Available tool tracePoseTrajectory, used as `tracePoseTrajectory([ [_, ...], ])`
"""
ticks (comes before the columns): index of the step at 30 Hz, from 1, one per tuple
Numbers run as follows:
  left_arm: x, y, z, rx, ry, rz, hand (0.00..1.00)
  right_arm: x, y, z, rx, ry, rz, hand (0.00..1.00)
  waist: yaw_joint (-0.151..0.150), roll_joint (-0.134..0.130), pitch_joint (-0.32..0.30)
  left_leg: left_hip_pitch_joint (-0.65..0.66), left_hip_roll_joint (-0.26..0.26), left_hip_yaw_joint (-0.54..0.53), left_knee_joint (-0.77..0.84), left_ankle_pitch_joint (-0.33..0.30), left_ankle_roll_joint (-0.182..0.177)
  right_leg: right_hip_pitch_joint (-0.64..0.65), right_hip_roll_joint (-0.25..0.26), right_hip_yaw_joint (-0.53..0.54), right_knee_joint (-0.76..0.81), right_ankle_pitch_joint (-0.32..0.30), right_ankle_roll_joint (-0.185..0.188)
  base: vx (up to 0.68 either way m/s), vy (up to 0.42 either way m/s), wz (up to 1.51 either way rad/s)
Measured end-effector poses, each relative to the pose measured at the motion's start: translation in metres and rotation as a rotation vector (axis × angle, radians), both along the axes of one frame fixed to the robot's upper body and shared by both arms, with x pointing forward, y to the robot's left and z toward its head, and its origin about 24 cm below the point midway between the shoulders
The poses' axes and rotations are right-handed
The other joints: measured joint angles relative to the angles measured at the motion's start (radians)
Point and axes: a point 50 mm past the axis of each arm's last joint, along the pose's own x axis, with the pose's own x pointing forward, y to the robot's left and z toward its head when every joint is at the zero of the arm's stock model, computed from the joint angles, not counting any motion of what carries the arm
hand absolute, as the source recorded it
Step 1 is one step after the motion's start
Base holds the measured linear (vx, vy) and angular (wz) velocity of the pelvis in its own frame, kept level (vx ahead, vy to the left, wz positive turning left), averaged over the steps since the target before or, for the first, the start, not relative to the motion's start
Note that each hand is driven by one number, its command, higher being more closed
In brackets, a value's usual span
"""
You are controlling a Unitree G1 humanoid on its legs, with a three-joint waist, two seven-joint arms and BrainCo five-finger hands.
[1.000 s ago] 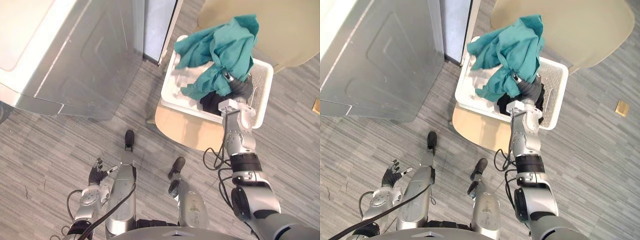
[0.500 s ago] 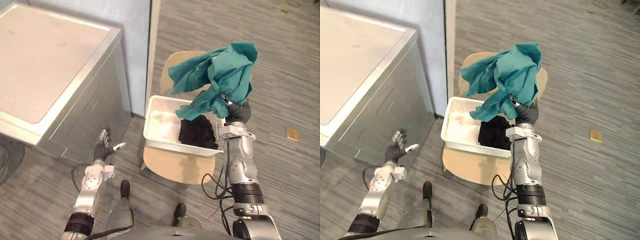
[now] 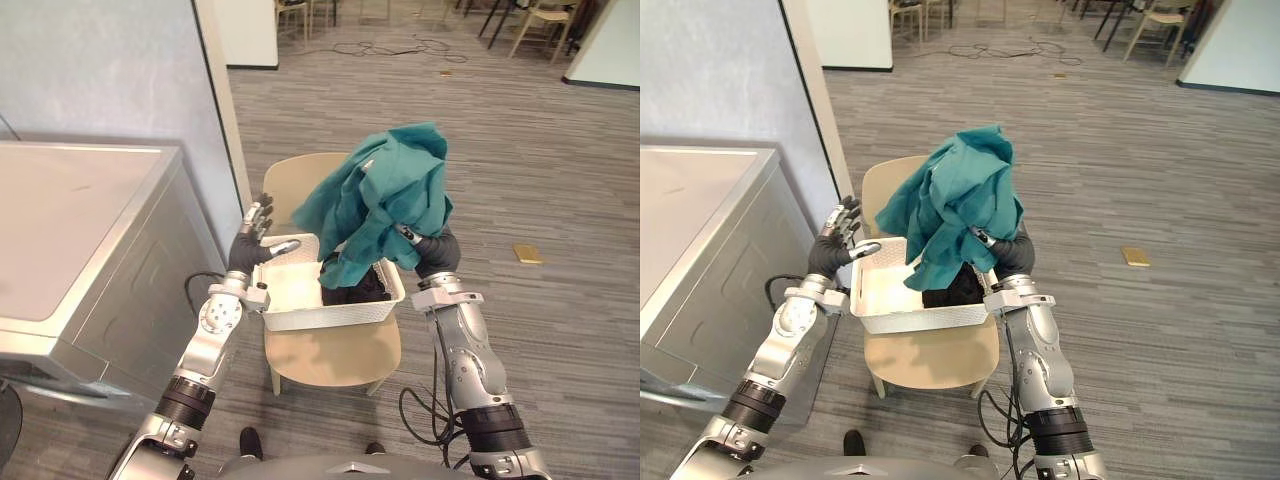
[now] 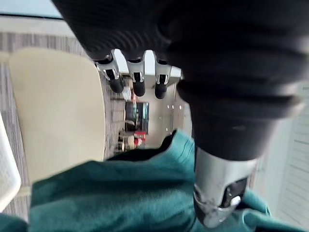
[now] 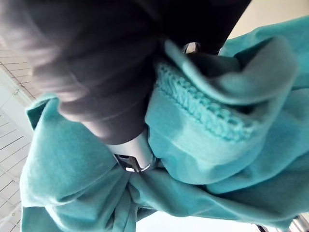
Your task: Pick up the laundry basket with both hands and put the clothes into the washing machine.
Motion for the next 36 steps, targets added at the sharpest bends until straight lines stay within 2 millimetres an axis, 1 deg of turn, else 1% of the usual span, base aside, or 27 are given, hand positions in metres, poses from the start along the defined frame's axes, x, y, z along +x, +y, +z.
tracePoseTrajectory([
  [1, 0.003, -0.009, 0.002, 0.006, -0.005, -0.029, 0.00, 0.000, 0.003, -0.001, -0.003, 0.004, 0.016, 1.00, -0.005, 0.000, -0.006, 0.000, 0.000, 0.000, 0.000, 0.001, 0.001, 0.000, 0.000, 0.001, -0.001, 0.003, -0.001, -0.02, 0.009, -0.05],
  [5, 0.005, -0.028, 0.009, 0.032, -0.030, -0.106, 0.00, -0.001, 0.011, -0.003, -0.012, 0.006, 0.067, 1.00, -0.015, 0.002, -0.019, 0.000, -0.001, 0.008, 0.000, 0.001, 0.001, -0.001, 0.000, 0.009, -0.011, 0.012, 0.001, 0.00, 0.007, -0.05],
  [7, 0.006, -0.037, 0.009, 0.047, -0.031, -0.145, 0.00, -0.002, 0.012, -0.003, -0.013, 0.006, 0.071, 1.00, -0.016, 0.003, -0.020, 0.000, -0.002, 0.013, 0.000, 0.001, 0.001, -0.001, 0.000, 0.014, -0.016, 0.016, 0.003, 0.01, 0.004, -0.07],
  [10, 0.007, -0.048, 0.007, 0.066, -0.019, -0.184, 0.00, -0.003, 0.012, -0.003, -0.009, 0.001, 0.081, 1.00, -0.019, 0.005, -0.022, 0.000, -0.003, 0.019, 0.000, 0.005, 0.007, -0.001, 0.001, 0.025, -0.025, 0.023, 0.004, 0.01, 0.001, -0.07],
  [12, 0.007, -0.059, 0.002, 0.104, -0.002, -0.217, 0.00, -0.010, 0.011, -0.005, 0.011, 0.006, 0.086, 1.00, -0.018, 0.005, -0.034, -0.001, -0.004, 0.018, 0.000, 0.005, 0.008, -0.001, 0.001, 0.025, -0.025, 0.027, 0.000, 0.00, 0.000, 0.00],
  [13, 0.007, -0.060, 0.000, 0.106, 0.005, -0.221, 0.00, -0.012, 0.012, -0.006, 0.012, 0.008, 0.091, 1.00, -0.020, 0.006, -0.039, -0.001, -0.004, 0.018, 0.000, 0.005, 0.008, -0.001, 0.000, 0.025, -0.025, 0.028, 0.000, 0.03, -0.004, 0.00],
  [16, 0.005, -0.076, -0.004, 0.133, 0.023, -0.274, 0.00, -0.016, 0.013, -0.013, 0.012, 0.035, 0.098, 1.00, -0.027, 0.008, -0.054, -0.001, -0.003, 0.013, 0.000, 0.005, 0.007, 0.008, 0.000, 0.024, -0.026, 0.027, 0.002, 0.03, -0.005, 0.04],
  [21, 0.004, -0.089, -0.010, 0.184, 0.036, -0.336, 0.00, -0.016, 0.010, -0.014, -0.006, 0.042, 0.095, 1.00, -0.031, 0.006, -0.053, -0.002, -0.002, 0.006, 0.000, 0.005, 0.007, 0.010, -0.001, 0.022, -0.027, 0.026, 0.000, 0.00, 0.001, 0.03],
  [26, -0.006, -0.104, -0.016, 0.195, 0.062, -0.421, 0.00, -0.019, 0.009, -0.017, -0.005, 0.055, 0.092, 1.00, -0.032, 0.003, -0.054, -0.004, -0.002, 0.001, 0.000, 0.001, 0.003, 0.010, -0.002, 0.020, -0.031, 0.022, 0.006, 0.00, 0.001, 0.01],
  [29, -0.010, -0.110, -0.020, 0.209, 0.081, -0.461, 0.00, -0.021, 0.008, -0.021, -0.005, 0.072, 0.086, 1.00, -0.031, -0.007, -0.060, -0.006, -0.002, -0.003, 0.000, 0.001, 0.003, 0.010, -0.002, 0.018, -0.032, 0.022, 0.006, 0.00, 0.001, 0.02],
  [30, -0.012, -0.111, -0.021, 0.205, 0.087, -0.469, 1.00, -0.021, 0.008, -0.021, -0.004, 0.072, 0.086, 1.00, -0.032, -0.011, -0.063, -0.008, -0.002, -0.004, 0.000, 0.001, 0.003, 0.010, -0.003, 0.016, -0.033, 0.022, 0.006, 0.00, 0.002, 0.04],
  [36, -0.015, -0.115, -0.024, 0.168, 0.124, -0.492, 1.00, -0.021, 0.008, -0.021, -0.004, 0.073, 0.087, 1.00, -0.032, -0.027, -0.073, -0.012, -0.003, -0.011, 0.000, 0.002, 0.005, 0.014, -0.003, 0.007, -0.032, 0.027, 0.001, 0.01, 0.001, 0.03],
])
